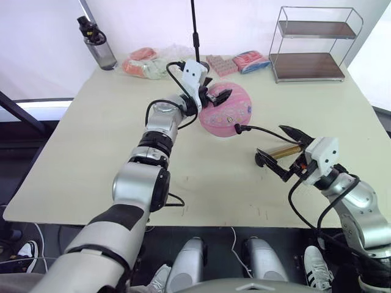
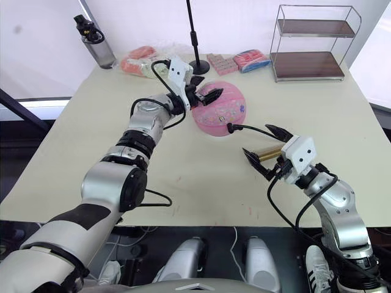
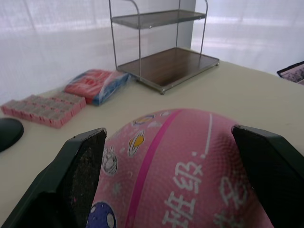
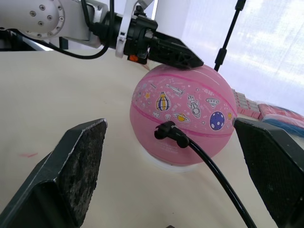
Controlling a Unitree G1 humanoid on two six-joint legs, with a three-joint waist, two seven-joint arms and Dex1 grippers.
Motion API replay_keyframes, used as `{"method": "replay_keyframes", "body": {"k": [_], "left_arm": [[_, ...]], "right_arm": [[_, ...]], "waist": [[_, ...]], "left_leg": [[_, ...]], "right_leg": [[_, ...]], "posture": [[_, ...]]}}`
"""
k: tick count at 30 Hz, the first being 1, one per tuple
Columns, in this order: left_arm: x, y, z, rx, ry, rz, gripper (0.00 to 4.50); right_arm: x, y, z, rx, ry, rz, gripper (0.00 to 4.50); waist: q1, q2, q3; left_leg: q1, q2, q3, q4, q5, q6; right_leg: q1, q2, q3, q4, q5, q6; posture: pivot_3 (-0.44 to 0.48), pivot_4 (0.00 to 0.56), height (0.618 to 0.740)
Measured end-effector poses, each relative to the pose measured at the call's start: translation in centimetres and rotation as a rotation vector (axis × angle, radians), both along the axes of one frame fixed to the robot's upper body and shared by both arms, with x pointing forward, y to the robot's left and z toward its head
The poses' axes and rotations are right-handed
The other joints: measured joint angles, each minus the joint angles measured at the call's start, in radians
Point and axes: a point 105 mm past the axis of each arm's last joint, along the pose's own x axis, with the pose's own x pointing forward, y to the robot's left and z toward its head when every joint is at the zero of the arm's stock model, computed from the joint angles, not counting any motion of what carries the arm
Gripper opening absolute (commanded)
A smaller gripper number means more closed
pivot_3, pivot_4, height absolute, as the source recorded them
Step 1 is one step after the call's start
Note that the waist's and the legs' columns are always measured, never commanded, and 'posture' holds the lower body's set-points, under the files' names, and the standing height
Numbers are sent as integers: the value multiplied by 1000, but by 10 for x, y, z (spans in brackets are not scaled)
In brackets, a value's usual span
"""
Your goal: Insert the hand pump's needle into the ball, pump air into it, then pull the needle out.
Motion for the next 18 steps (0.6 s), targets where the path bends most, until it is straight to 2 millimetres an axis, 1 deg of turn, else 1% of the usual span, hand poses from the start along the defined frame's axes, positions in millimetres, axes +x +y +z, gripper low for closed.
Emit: {"method": "replay_keyframes", "body": {"k": [2, 5, 7, 8, 10, 11, 12, 13, 15, 16, 18], "left_arm": [[1, -2, -4, 2, 10, 13, 4500], [3, -1, -8, -12, 28, 51, 4500], [3, -6, -10, -13, 27, 53, 4500], [3, -7, -11, -12, 28, 53, 4500], [4, -6, -12, -13, 31, 69, 4500], [4, -7, -12, -18, 34, 73, 4500], [5, -7, -13, -33, 39, 84, 4500], [6, -7, -13, -36, 42, 92, 4500], [6, -8, -14, -46, 45, 104, 4500], [6, -10, -14, -54, 48, 109, 4500], [6, -12, -15, -58, 50, 108, 4500]], "right_arm": [[3, 3, -3, -28, 4, -5, 4436], [17, 10, -8, -101, 3, -24, 4436], [27, 16, -10, -173, -12, -36, 4436], [29, 18, -10, -189, -18, -35, 4436], [38, 23, -16, -300, -45, -38, 4436], [42, 24, -20, -355, -58, -39, 4436], [50, 23, -26, -448, -84, -51, 4436], [54, 23, -28, -496, -102, -58, 4436], [64, 25, -31, -584, -147, -79, 4436], [72, 27, -31, -644, -186, -101, 4436], [77, 28, -28, -681, -232, -118, 4436]], "waist": [[1, 0, 0], [0, -1, 0], [2, -1, -1], [4, -1, -1], [4, -2, -1], [4, -2, -1], [4, -2, -1], [4, -2, -1], [3, -2, -2], [4, -2, -2], [7, -2, -2]], "left_leg": [[0, 0, 0, 0, 0, 0], [1, 0, 0, 1, 0, 0], [1, 0, 0, 1, 0, 0], [1, 0, 0, 1, 0, 0], [2, 0, 0, 2, 0, 0], [2, 0, 1, 2, 0, 0], [2, -1, 1, 3, 0, 0], [2, -1, 1, 3, 0, 0], [2, 0, 1, 3, 1, 0], [2, 0, 1, 3, 1, -1], [2, -1, 0, 3, 2, -2]], "right_leg": [[0, 0, 0, 0, 0, 0], [0, 0, 0, 1, 0, 1], [0, 0, 0, 1, 1, 1], [1, 0, 0, 2, 1, 1], [1, 0, 0, 2, 1, 1], [1, 0, 1, 2, 1, 2], [1, 0, 1, 2, 2, 2], [1, 0, 1, 2, 2, 2], [1, 0, 1, 2, 2, 2], [1, 0, 1, 2, 2, 2], [1, 0, 1, 2, 2, 2]], "posture": [[0, 150, 731], [0, 150, 731], [0, 150, 731], [0, 150, 731], [0, 150, 731], [0, 150, 731], [0, 150, 731], [0, 150, 731], [0, 150, 731], [0, 150, 731], [0, 150, 731]]}}
